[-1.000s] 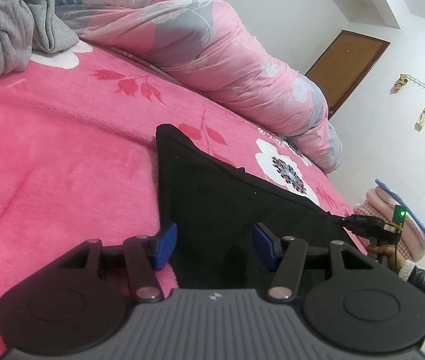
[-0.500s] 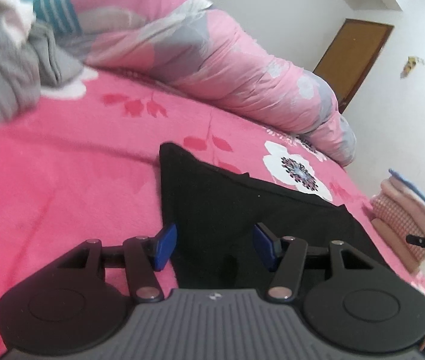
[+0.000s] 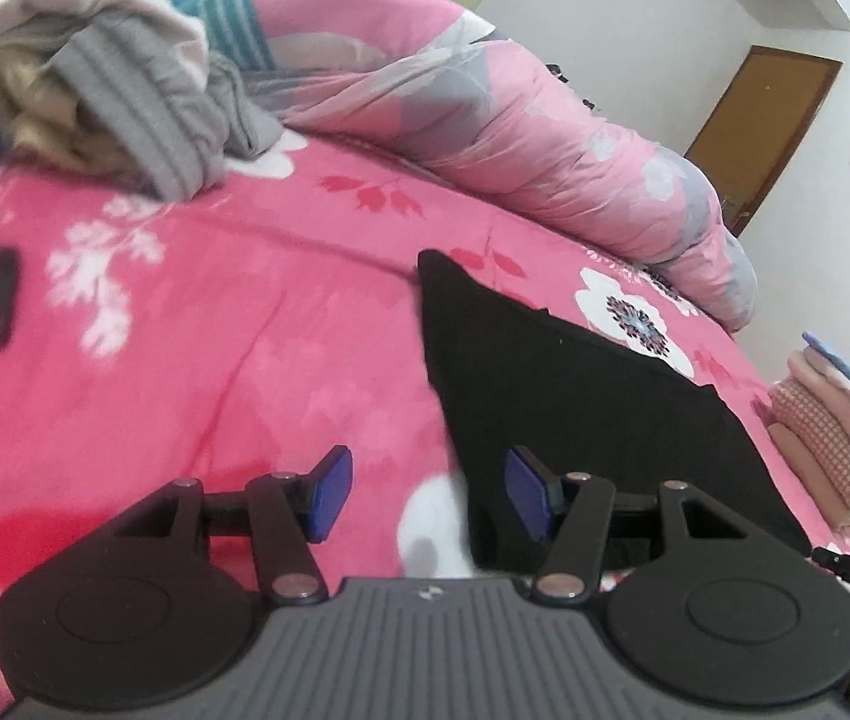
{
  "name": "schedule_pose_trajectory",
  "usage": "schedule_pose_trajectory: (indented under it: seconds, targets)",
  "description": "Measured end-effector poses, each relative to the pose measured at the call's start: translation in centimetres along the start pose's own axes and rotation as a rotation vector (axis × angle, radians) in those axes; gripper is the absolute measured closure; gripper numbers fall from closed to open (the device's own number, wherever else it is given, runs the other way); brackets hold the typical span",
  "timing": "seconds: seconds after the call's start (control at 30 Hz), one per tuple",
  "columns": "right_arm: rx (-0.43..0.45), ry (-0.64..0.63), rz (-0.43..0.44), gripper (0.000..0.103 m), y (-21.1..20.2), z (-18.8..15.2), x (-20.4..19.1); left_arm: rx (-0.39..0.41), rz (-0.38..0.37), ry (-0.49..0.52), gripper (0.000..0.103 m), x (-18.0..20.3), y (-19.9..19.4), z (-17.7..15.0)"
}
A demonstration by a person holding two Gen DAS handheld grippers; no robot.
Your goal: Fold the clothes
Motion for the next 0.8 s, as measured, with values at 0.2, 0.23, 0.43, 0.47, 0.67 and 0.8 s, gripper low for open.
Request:
schedule_pose_trajectory:
  seconds: [0.2,0.23,0.43,0.47,0.67,0.8]
  targets:
    - [0.034,0.082,0.058,0.081,-0.8,-1.2,0.7,-0.057,0.007,0.146,0.039,3.5,-0.1,-2.4]
    - [0.037,0.086,0.078,0.081,-0.6,-1.3,0.3,-0.067,0.026,0.183,0.039,4.2,0.1,-2.7]
    - [0.014,0.076,0.140,0.080,0.1,-0.8,-1.2,-0.094,0.232,0.490,0.050,8.3,2.9,-4.1]
    - [0.011,0.077,0.141,0.080,0.3,-0.6,-1.5,-0.099,0.257,0.526,0.052,8.6,3.5,-4.2]
    - [-0.013,0.137,0.153,0.079,0.7,-0.7,-1.5,-0.121,0.297,0.615,0.066,8.9,4.8,-4.1]
    - [-0.072,0.306,0.226,0.072,0.6,-0.8,-0.8,-0.134,0.218,0.465,0.054,7.1,3.2,-3.6]
Point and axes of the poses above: each gripper's, at about its wrist camera, not at the fingertips, and y roughly the way its jaws point, x to its right, z to its top, the point moved 3 cm from there along y, roughly the way its jaws point, and after that the axes turned 12 degrees about -x, right-handed, at the moved point
